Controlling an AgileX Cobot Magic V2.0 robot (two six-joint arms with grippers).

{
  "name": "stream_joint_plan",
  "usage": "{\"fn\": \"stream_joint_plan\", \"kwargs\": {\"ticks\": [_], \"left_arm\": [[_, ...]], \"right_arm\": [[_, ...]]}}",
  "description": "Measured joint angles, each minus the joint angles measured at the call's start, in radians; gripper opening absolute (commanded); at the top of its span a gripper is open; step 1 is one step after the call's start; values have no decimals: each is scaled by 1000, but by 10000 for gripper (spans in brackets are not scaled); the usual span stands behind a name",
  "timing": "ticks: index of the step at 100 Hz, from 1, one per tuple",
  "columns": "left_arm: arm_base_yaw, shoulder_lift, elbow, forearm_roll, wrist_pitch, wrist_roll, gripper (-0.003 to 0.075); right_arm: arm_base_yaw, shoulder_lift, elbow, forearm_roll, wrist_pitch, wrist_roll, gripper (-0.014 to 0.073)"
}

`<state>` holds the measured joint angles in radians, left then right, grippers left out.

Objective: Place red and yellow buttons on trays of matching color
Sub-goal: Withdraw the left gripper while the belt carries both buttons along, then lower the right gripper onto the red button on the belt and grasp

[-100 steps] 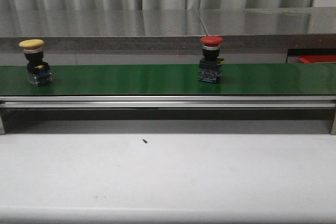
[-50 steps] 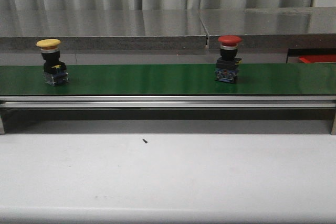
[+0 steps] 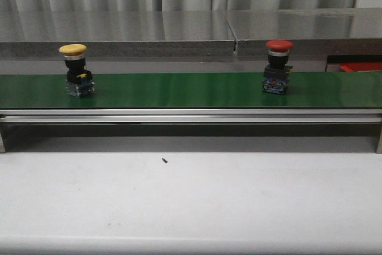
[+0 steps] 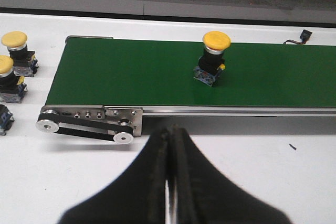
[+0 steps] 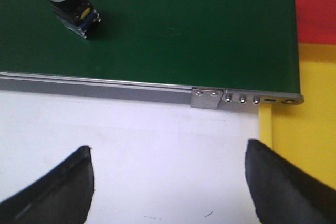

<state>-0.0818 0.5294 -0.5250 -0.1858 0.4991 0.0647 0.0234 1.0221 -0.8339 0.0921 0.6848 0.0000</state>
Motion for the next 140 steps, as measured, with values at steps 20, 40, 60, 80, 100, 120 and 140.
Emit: {"fn": "stream_joint_plan", "kwargs": {"ticks": [20, 40, 60, 80, 100, 120, 140], "left_arm": [[0, 0, 0, 0, 1, 0, -19], [0, 0, 0, 0, 1, 0, -19], [0, 0, 0, 0, 1, 0, -19], [0, 0, 0, 0, 3, 0, -19], [0, 0, 0, 0, 3, 0, -19], [0, 0, 0, 0, 3, 0, -19], [0, 0, 0, 0, 3, 0, -19]], "right_arm": [[27, 68, -55, 2, 22, -9, 596], [31, 236, -174, 3, 70, -32, 596], [31, 384, -292, 21, 92, -71, 596], [31, 505, -394, 53, 98, -110, 596], [31, 614, -478, 103, 102, -153, 596], [31, 710, -554, 107, 103, -163, 596], [31, 794, -620, 107, 103, -164, 463]]}}
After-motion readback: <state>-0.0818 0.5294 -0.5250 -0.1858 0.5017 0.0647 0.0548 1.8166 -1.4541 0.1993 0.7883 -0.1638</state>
